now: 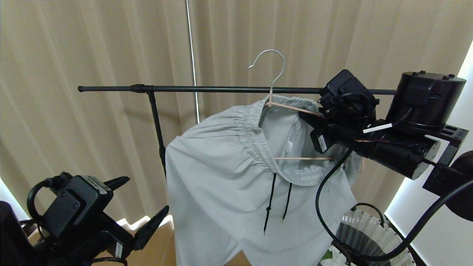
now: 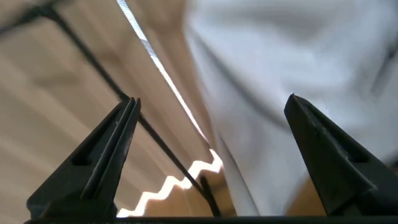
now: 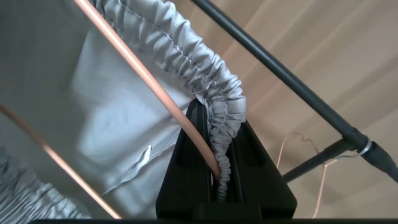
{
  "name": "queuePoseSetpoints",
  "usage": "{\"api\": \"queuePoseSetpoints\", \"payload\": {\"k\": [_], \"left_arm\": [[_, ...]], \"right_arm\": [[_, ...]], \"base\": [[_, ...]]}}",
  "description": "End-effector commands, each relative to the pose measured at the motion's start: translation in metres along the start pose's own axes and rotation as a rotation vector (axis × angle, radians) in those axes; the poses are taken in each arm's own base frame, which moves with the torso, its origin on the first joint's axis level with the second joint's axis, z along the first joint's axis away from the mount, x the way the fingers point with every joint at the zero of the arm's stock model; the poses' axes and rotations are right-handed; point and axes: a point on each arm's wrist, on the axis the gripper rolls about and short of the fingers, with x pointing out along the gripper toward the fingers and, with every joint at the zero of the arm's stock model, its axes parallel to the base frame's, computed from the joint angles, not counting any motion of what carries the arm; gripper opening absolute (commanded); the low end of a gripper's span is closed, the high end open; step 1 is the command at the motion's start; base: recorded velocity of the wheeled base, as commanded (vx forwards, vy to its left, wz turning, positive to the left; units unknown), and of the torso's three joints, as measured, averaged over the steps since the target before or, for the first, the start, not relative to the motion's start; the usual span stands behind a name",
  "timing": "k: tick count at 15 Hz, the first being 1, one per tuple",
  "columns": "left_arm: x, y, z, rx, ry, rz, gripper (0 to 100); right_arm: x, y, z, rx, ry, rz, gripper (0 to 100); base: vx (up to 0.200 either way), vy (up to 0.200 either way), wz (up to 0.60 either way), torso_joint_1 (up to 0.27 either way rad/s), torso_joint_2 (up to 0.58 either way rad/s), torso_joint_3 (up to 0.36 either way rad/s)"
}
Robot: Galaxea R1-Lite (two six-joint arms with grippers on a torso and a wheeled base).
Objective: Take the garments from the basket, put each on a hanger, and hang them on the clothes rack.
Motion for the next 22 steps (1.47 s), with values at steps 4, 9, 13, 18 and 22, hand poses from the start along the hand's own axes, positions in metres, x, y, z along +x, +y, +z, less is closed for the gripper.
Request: {"api": "queuePoseSetpoints", "payload": {"k": [4, 9, 13, 18, 22], "left_arm": [[0.015, 0.014, -0.024, -0.038, 0.09, -0.063, 100], [0.037, 0.026, -0.017, -0.046, 0.066, -0.078, 100], [0.038, 0.027, -0.019, -0.045, 0.07, -0.088, 0], [0.025, 0.047, -0.041, -0.068, 0.167, 0.029, 0], [0.023, 0.058, -0.05, -0.074, 0.207, 0.088, 0]], "right_arm": [[-0.016, -0.008, 0.013, 0.034, -0.056, -0.013, 0], [-0.031, -0.011, 0.021, 0.08, -0.117, 0.048, 0], [-0.035, -0.011, 0.021, 0.081, -0.12, 0.046, 0], [-0.034, -0.013, 0.023, 0.08, -0.121, 0.027, 0], [-0.035, -0.016, 0.025, 0.079, -0.126, 0.018, 0]], "base": [[0.0, 0.0, 0.0, 0.0, 0.0, 0.0], [0.0, 0.0, 0.0, 0.0, 0.0, 0.0], [0.0, 0.0, 0.0, 0.0, 0.0, 0.0], [0.0, 0.0, 0.0, 0.0, 0.0, 0.0], [0.0, 0.0, 0.0, 0.0, 0.0, 0.0]]}}
